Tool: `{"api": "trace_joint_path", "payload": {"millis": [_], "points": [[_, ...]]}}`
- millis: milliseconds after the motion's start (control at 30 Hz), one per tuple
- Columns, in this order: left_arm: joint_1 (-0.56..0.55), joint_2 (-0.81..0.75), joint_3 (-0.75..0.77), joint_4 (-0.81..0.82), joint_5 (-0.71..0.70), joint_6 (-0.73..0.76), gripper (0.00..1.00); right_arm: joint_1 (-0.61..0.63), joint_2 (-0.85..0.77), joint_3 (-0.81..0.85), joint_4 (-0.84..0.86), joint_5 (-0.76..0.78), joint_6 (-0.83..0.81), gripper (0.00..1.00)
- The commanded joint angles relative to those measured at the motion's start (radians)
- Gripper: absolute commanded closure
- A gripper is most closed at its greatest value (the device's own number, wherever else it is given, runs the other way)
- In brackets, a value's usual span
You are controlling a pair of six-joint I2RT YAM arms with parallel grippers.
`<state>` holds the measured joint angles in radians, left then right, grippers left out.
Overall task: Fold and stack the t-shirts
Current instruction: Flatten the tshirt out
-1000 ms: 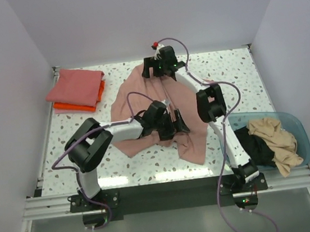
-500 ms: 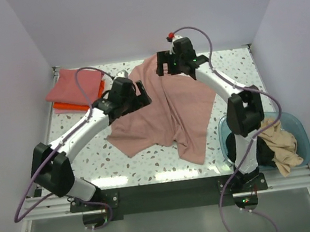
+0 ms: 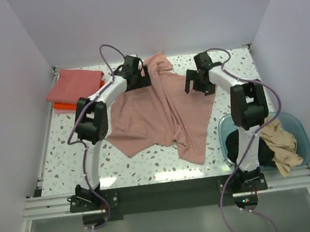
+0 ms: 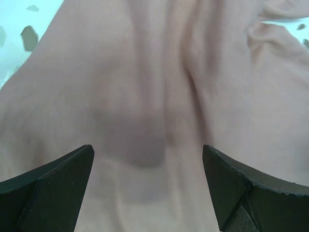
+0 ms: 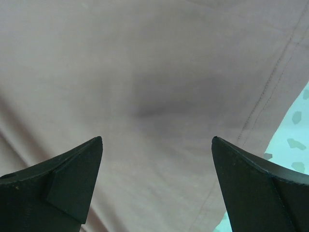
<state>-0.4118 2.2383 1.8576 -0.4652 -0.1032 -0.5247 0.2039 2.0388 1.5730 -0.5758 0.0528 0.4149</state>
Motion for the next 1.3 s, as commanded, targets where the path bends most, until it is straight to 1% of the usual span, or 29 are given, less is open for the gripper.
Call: {"api": "trace_joint_path", "payload": {"millis": [0,100,200,300,400,433,500,533,567,633,733,800,833,933,967,1067,1100,1167,1200,1233,1267], "points": [[0.021,0.119,0.146,-0.088,-0.047,0.078,0.0,-0.003,0.055,0.079,-0.102,0.053,-0.011,0.01],[0.044,0.156,0.15,-0.092,-0.078,0.077,0.0,-0.029,0.13,0.137,-0.137,0.07,-0.028,0.01],[0.073,0.15,0.097,-0.082,-0.101,0.068,0.0,-0.046,0.208,0.205,-0.157,0.091,-0.057,0.01],[0.099,0.123,0.023,-0.078,-0.086,0.057,0.0,-0.06,0.286,0.298,-0.196,0.104,-0.079,0.01],[0.103,0.057,-0.111,-0.035,-0.07,0.035,0.0,-0.07,0.325,0.34,-0.171,0.101,-0.102,0.01],[0.105,0.04,-0.186,0.0,-0.075,0.026,0.0,-0.075,0.366,0.387,-0.173,0.091,-0.105,0.01],[0.107,0.008,-0.233,-0.007,-0.104,-0.01,0.0,-0.09,0.417,0.467,-0.209,0.078,-0.126,0.02],[0.11,0.0,-0.259,-0.019,-0.113,-0.024,0.0,-0.093,0.481,0.567,-0.229,0.068,-0.137,0.01],[0.111,-0.011,-0.271,-0.027,-0.131,-0.05,0.0,-0.096,0.509,0.617,-0.266,0.07,-0.16,0.02],[0.111,-0.026,-0.319,-0.039,-0.13,-0.072,0.0,-0.097,0.579,0.738,-0.28,0.062,-0.186,0.01],[0.111,-0.071,-0.409,-0.012,-0.118,-0.13,0.0,-0.097,0.618,0.812,-0.217,0.021,-0.229,0.01],[0.111,-0.094,-0.44,0.003,-0.102,-0.153,0.0,-0.098,0.646,0.847,-0.179,0.035,-0.26,0.01],[0.111,-0.094,-0.434,-0.021,-0.104,-0.164,0.0,-0.098,0.646,0.854,-0.159,0.039,-0.261,0.01],[0.111,-0.094,-0.406,-0.088,-0.154,-0.208,0.0,-0.097,0.621,0.802,-0.015,0.007,-0.295,0.01],[0.111,-0.097,-0.402,-0.096,-0.183,-0.23,0.0,-0.097,0.617,0.792,0.058,-0.001,-0.303,0.01],[0.111,-0.069,-0.347,-0.093,-0.188,-0.232,0.0,-0.097,0.642,0.821,0.125,-0.028,-0.3,0.01],[0.113,-0.054,-0.321,-0.108,-0.193,-0.232,0.0,-0.098,0.67,0.838,0.135,-0.033,-0.297,0.01],[0.117,0.006,-0.223,-0.131,-0.204,-0.232,0.0,-0.098,0.707,0.925,0.133,-0.05,-0.297,0.01],[0.122,0.027,-0.189,-0.156,-0.202,-0.23,0.0,-0.1,0.716,0.938,0.145,-0.05,-0.297,0.01],[0.131,0.046,-0.122,-0.167,-0.199,-0.227,0.0,-0.101,0.719,0.944,0.158,-0.035,-0.295,0.01],[0.136,0.079,-0.089,-0.179,-0.201,-0.222,0.0,-0.103,0.716,0.935,0.2,-0.027,-0.288,0.01]]}}
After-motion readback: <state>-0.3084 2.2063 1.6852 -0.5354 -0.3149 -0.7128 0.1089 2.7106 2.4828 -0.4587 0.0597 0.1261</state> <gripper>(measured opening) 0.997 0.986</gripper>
